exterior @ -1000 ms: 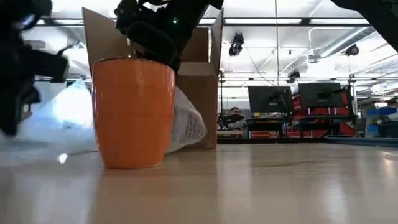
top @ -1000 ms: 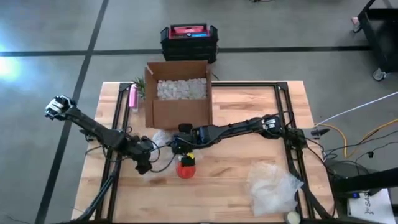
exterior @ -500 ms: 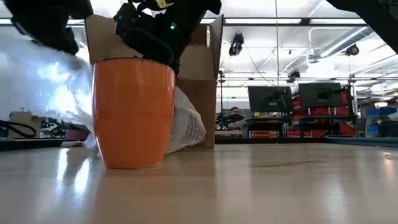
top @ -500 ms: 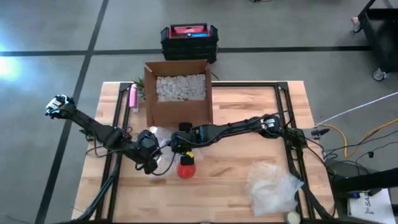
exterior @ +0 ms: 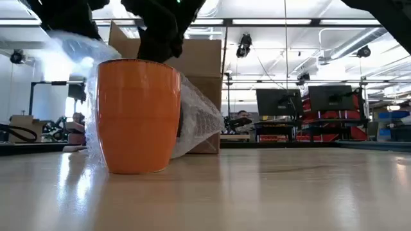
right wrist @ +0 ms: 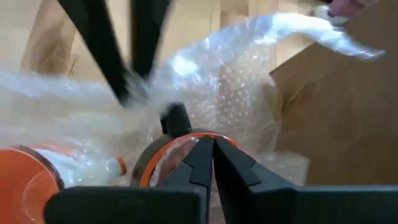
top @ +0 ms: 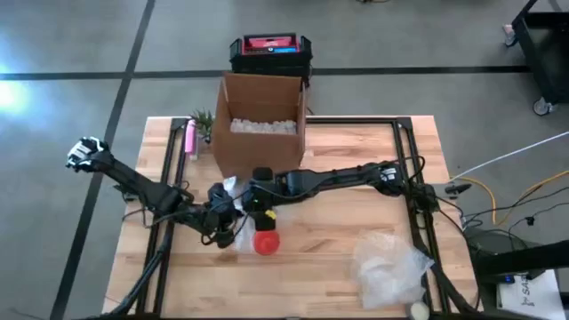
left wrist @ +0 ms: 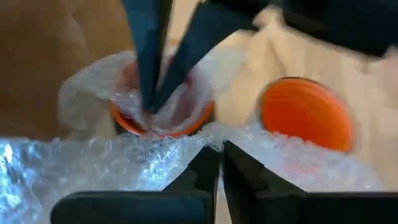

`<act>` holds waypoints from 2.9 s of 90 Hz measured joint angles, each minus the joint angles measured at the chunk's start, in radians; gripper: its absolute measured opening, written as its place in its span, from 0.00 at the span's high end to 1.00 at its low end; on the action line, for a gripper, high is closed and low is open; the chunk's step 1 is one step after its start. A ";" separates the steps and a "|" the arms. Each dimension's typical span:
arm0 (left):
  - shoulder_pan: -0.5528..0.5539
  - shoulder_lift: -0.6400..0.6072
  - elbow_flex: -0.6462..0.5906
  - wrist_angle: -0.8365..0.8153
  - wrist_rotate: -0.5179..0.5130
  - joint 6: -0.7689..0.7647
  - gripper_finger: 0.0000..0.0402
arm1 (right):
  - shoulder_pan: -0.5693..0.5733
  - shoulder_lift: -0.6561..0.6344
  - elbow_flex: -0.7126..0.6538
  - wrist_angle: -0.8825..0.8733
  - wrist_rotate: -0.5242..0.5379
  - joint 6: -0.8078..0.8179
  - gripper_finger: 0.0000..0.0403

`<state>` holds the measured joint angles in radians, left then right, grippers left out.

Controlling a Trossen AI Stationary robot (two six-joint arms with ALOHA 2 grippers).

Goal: Wrap mug
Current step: Wrap the black mug with transparent bubble wrap

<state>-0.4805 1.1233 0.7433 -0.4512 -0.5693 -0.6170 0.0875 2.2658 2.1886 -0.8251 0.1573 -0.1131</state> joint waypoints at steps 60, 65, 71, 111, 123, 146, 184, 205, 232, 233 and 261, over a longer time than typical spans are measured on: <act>0.012 0.136 -0.002 0.060 -0.075 0.036 1.00 | -0.010 -0.009 -0.036 -0.360 0.001 0.050 1.00; 0.012 0.133 -0.002 0.060 -0.072 0.035 1.00 | -0.010 -0.009 -0.065 -0.295 0.000 0.055 1.00; 0.012 0.126 -0.002 0.060 -0.059 0.035 1.00 | -0.004 -0.009 -0.080 -0.256 -0.011 0.075 1.00; 0.026 0.102 -0.002 0.099 -0.050 0.076 1.00 | 0.052 -0.007 -0.088 -0.142 -0.060 0.210 1.00; 0.067 0.134 -0.003 0.180 -0.047 0.156 1.00 | 0.048 -0.007 -0.090 -0.097 -0.061 0.191 1.00; 0.090 0.152 -0.003 0.195 -0.023 0.175 1.00 | 0.050 -0.028 -0.053 -0.222 -0.051 0.148 1.00; 0.090 0.152 -0.008 0.183 -0.019 0.172 1.00 | -0.009 -0.033 -0.041 -0.037 -0.057 0.051 1.00; 0.089 0.153 -0.015 0.171 -0.011 0.179 1.00 | -0.019 -0.013 -0.055 -0.007 -0.059 0.024 1.00; 0.090 0.151 -0.012 0.186 -0.015 0.188 0.99 | -0.017 -0.060 -0.050 0.048 -0.060 -0.015 1.00; 0.090 0.152 -0.012 0.186 -0.015 0.188 0.99 | -0.017 -0.060 -0.052 0.050 -0.060 -0.017 1.00; 0.090 0.152 -0.014 0.170 0.032 0.189 0.82 | -0.022 -0.059 -0.181 0.204 -0.086 -0.003 1.00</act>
<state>-0.3901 1.2758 0.7289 -0.2810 -0.5373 -0.4276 0.0650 2.2063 2.0078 -0.6215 0.0709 -0.1160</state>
